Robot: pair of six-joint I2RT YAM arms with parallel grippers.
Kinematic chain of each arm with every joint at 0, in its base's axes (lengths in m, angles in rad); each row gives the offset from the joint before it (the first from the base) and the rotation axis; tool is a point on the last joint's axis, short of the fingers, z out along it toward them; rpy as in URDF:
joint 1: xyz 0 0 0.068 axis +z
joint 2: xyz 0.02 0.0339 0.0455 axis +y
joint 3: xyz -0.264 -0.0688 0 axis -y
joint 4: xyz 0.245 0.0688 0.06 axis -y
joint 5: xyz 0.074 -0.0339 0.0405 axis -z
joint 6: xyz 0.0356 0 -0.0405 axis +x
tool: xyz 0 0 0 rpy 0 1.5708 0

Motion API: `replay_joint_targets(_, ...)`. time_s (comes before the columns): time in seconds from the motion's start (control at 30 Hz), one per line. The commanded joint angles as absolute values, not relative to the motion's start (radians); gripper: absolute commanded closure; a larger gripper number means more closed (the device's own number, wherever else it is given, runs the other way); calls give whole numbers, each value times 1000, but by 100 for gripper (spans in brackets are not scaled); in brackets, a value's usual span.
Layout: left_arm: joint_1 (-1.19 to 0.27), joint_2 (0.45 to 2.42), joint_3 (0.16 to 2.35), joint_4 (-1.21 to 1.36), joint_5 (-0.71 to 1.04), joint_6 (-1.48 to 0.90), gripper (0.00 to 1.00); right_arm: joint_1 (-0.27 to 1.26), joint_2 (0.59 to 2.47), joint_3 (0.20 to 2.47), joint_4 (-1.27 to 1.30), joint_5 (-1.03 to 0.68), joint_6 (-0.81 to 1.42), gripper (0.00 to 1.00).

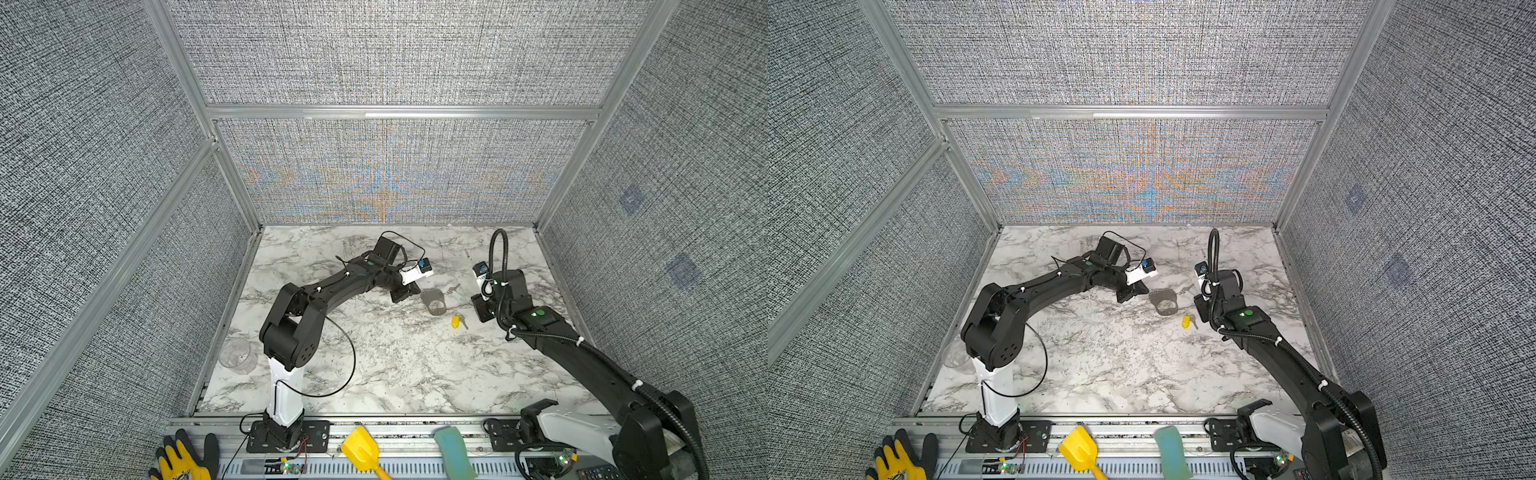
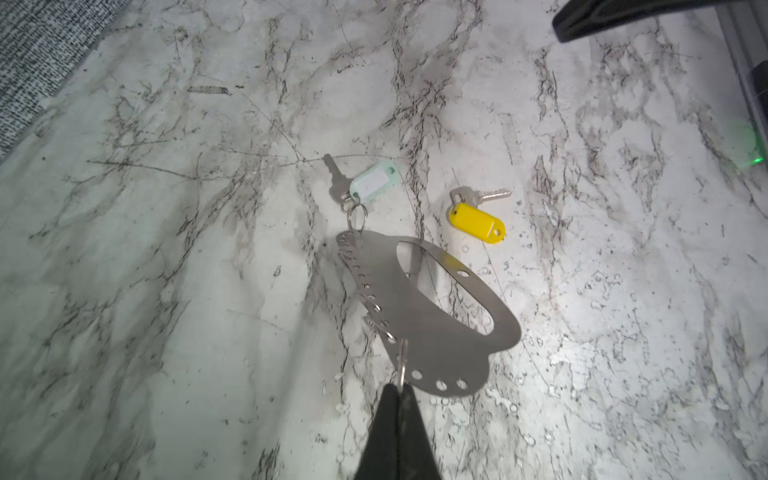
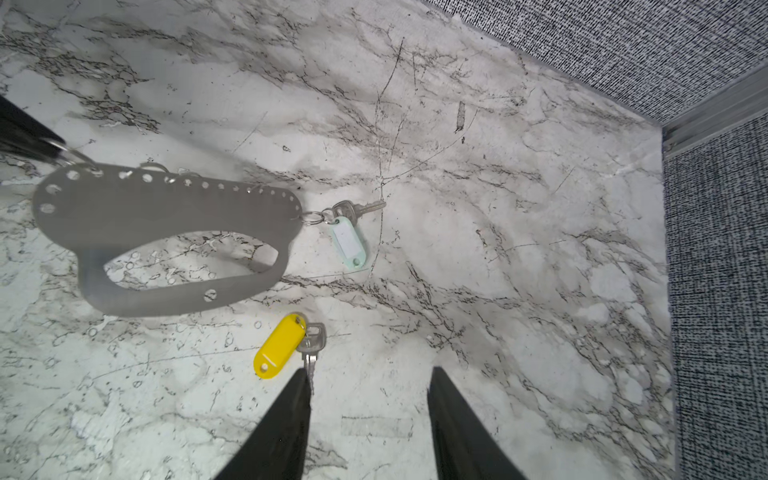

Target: Remove the keys from the keyring

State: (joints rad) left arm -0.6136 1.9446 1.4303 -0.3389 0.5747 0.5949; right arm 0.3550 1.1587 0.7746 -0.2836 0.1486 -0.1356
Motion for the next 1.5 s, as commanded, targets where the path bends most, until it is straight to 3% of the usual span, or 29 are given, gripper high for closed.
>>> replay_joint_targets(0.0,-595,1915,1379,-335,559,623,100,357,1174,786,-293,122,-82,52)
replay_joint_targets(0.63,-509,1860,1185,-392,505,668,100,380,1426,889,-272,20,40,51)
replay_joint_targets(0.97,-500,1802,1134,-355,452,613,74,398,1507,917,-253,-41,43,49)
replay_joint_targets(1.27,-500,1569,1001,-110,414,427,65,478,1626,1007,-259,-92,55,45)
replay_joint_targets(1.3,-500,1531,973,-59,405,388,63,487,1651,1029,-270,-93,59,45)
replay_joint_targets(1.33,-500,1499,943,-11,395,356,40,497,1673,1049,-283,-89,69,44)
replay_joint_targets(1.37,-500,1473,915,35,392,331,3,504,1692,1068,-293,-82,80,43)
replay_joint_targets(1.47,-500,1387,820,205,392,259,1,518,1745,1118,-334,-62,107,42)
